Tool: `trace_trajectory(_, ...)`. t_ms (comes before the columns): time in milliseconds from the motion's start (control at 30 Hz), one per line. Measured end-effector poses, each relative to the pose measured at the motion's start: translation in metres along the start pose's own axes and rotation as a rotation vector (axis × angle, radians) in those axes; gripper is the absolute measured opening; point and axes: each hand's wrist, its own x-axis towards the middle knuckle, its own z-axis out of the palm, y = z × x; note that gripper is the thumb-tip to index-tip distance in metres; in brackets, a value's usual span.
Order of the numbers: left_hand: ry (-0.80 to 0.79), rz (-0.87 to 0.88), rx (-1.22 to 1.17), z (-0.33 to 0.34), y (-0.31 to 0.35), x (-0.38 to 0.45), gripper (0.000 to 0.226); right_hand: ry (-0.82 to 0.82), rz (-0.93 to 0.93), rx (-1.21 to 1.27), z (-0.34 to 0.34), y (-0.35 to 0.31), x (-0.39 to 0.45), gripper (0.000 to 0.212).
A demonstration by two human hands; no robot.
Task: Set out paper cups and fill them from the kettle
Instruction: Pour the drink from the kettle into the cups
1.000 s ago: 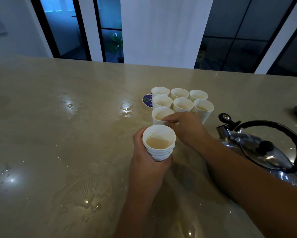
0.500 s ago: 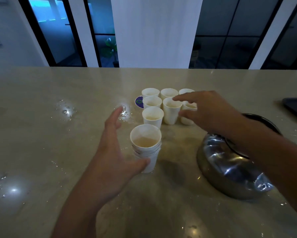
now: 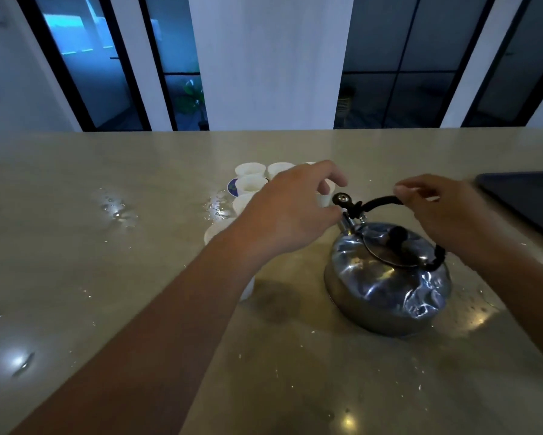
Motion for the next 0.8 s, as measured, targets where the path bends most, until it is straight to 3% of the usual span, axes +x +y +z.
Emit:
trace_trajectory(167, -0.071, 0.047, 0.152, 0.03, 0.007, 0.035, 0.04, 0.043, 0.058, 0.239, 0.008, 0.013, -0.007, 0.023)
trace_trajectory(300, -0.104, 0.09, 0.295, 0.05, 0.009, 0.06, 0.05, 0.109, 0.034, 0.292, 0.015, 0.014, -0.015, 0.021)
trace_trajectory(567, -0.15, 0.086, 0.386, 0.076, 0.005, 0.074, 0.031, 0.132, -0.002, 0.267, 0.022, 0.008, -0.026, 0.003)
trace_trajectory(800, -0.128, 0.091, 0.508, 0.058, 0.002, 0.066, 0.019, 0.098, -0.032, 0.292, 0.033, -0.01, -0.033, 0.004)
